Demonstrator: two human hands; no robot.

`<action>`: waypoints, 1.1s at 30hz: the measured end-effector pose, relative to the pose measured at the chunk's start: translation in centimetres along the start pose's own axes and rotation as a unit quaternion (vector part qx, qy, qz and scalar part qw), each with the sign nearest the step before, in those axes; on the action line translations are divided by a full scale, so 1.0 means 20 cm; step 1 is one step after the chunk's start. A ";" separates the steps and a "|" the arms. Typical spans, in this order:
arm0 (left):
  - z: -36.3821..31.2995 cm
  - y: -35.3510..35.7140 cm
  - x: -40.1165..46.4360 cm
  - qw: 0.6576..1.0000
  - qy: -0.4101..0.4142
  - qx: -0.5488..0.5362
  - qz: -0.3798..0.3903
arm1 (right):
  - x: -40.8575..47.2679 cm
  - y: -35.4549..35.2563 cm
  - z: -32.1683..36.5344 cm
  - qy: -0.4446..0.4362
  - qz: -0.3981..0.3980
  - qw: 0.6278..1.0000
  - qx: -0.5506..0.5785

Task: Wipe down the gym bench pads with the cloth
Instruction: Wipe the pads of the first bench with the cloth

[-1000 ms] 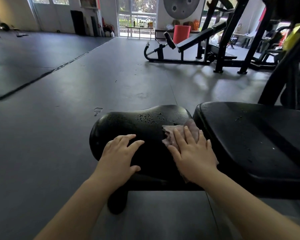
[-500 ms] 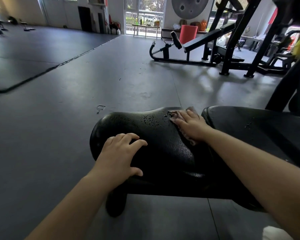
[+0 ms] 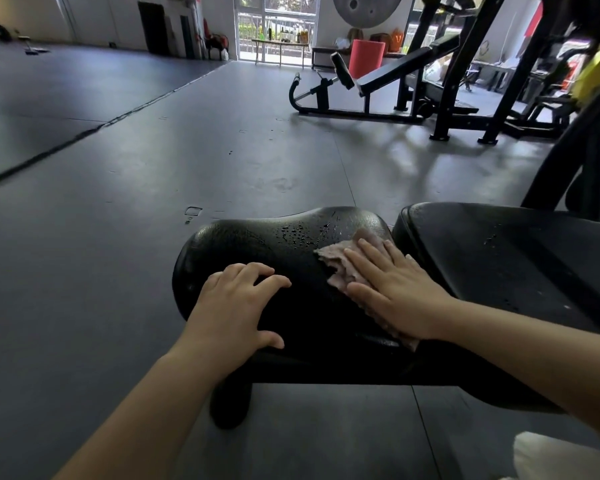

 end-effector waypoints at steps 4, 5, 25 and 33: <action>0.00 0.00 0.00 1.000 0.010 0.007 -0.016 | 0.30 0.00 -0.12 0.020 -0.026 0.998 0.050; 0.00 0.00 0.00 1.000 0.011 0.007 -0.019 | 0.38 -0.01 -0.14 0.036 -0.035 0.997 0.060; 0.01 0.01 -0.02 1.000 0.013 0.005 -0.017 | 0.20 -0.02 0.04 -0.038 -0.016 0.999 -0.007; 0.01 0.01 -0.02 1.000 0.023 0.014 -0.002 | 0.62 -0.04 0.02 0.128 -0.007 0.991 0.046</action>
Point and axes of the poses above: each hand's wrist, its own x-axis towards the middle knuckle, its own y-axis out of the palm, z = x × y, the point moved 2 cm from there along x, towards the middle knuckle, and after that the axes turned 5 degrees about -z, right-handed, at the moved point
